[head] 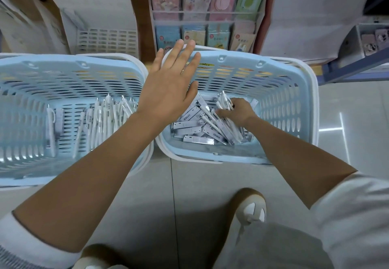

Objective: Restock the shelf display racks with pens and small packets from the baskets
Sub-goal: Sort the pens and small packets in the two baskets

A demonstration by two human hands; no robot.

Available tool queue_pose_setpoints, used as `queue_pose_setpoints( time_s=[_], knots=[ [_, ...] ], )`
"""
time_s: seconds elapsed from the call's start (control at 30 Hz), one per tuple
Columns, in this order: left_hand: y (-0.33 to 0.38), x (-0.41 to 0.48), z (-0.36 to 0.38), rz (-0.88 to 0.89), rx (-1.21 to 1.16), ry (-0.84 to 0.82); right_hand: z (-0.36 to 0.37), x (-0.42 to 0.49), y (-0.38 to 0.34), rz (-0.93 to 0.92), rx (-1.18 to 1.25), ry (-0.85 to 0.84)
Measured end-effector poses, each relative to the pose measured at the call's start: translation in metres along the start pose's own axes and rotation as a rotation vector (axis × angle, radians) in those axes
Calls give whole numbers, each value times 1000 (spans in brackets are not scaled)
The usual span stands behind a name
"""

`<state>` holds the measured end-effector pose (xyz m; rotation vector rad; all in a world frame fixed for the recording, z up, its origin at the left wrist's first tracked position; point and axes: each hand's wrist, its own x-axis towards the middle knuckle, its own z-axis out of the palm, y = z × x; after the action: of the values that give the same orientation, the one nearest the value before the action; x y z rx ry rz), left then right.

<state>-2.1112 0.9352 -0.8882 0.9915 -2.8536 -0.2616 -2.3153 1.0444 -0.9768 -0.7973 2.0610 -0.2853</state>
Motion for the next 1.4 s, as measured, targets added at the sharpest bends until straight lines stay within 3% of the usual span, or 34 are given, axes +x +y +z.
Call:
queue_pose_setpoints(
  time_s=[0.23, 0.37, 0.53, 0.67, 0.8, 0.9, 1.0, 1.17, 1.4],
  knots=[
    [-1, 1, 0, 9, -23, 22, -19, -24, -5, -119, 182, -101],
    [-2, 0, -2, 27, -66, 31, -46, -60, -32, -223, 217, -57],
    [-20, -6, -28, 38, -297, 7, -72, -111, -83, -375, 296, 50],
    [-64, -35, -73, -71, -268, 84, -51, -131, -158, -507, 518, 67],
    [-109, -90, -89, -227, -202, 137, 16, -148, -237, -558, 593, -111],
    [-145, -137, -84, -345, -151, 111, 78, -144, -263, -488, 529, -237],
    [-174, -182, -79, -459, -38, 75, 129, -128, -262, -301, 403, -292],
    [-205, -227, -66, -526, 86, 16, 180, -83, -242, 72, 412, -252],
    [-223, -234, -66, -503, -56, 74, 210, -54, -235, 155, 397, -226]
  ],
)
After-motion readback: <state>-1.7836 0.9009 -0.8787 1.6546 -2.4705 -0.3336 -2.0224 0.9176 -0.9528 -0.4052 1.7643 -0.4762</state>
